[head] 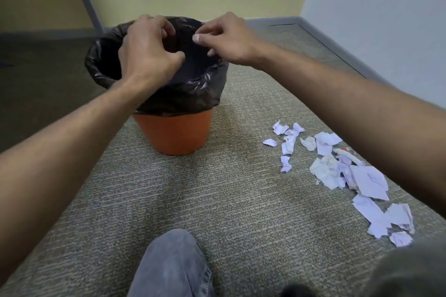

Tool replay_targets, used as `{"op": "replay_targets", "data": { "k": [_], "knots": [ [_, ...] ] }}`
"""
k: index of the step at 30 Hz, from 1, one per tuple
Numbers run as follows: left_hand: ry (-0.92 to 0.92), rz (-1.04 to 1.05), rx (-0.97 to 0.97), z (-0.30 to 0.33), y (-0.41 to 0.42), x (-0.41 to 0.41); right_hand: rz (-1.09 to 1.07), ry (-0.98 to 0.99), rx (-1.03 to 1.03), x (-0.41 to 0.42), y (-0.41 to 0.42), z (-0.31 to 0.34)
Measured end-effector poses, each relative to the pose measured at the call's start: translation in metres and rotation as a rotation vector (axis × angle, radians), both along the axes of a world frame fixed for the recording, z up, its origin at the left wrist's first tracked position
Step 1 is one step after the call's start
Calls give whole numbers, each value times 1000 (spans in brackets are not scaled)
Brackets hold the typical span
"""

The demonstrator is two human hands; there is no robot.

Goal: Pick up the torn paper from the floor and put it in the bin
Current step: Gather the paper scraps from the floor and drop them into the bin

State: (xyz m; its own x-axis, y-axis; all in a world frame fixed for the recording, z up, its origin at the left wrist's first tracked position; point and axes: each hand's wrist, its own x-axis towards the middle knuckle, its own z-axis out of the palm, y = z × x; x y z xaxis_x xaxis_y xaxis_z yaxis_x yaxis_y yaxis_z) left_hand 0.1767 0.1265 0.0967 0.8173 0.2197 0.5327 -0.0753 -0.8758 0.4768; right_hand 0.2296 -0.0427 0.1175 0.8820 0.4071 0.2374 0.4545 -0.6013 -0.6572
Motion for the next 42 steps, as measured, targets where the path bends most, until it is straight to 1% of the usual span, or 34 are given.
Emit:
{"op": "replay_targets", "data": {
  "k": [4,5,7,11,16,22,26,28,31,33,35,37,42],
  "knots": [
    [-149,-138,56,-16,-37,-20,-42,-11,90,-27,-48,-13],
    [-171,-185,61,-23,-48,-25,-59,0,85,-36,-64,-17],
    [-169,-273,54,-42,-73,-35,-114,14,13,-55,-100,-29],
    [-43,-413,10,-89,-128,-46,-231,109,-153,-90,-172,-62],
    [111,-569,17,-138,-189,-54,-332,193,-304,-119,-254,-112],
    [347,-728,7,-180,-248,-59,-449,301,-415,-164,-327,-163],
    [507,-849,91,-202,-290,-74,-559,363,-510,-189,-369,-194],
    [569,-913,163,-216,-310,-81,-604,411,-582,-196,-387,-208],
    [624,-1032,278,-233,-339,-92,-655,544,-667,-203,-406,-227],
    [651,-1104,359,-242,-357,-97,-673,627,-652,-208,-411,-236],
    [658,-1149,434,-253,-374,-100,-655,668,-611,-214,-415,-246],
    [667,-1156,484,-261,-390,-102,-606,680,-623,-220,-415,-253],
    [647,-1144,612,-271,-418,-101,-508,612,-672,-231,-426,-255]
  ]
}}
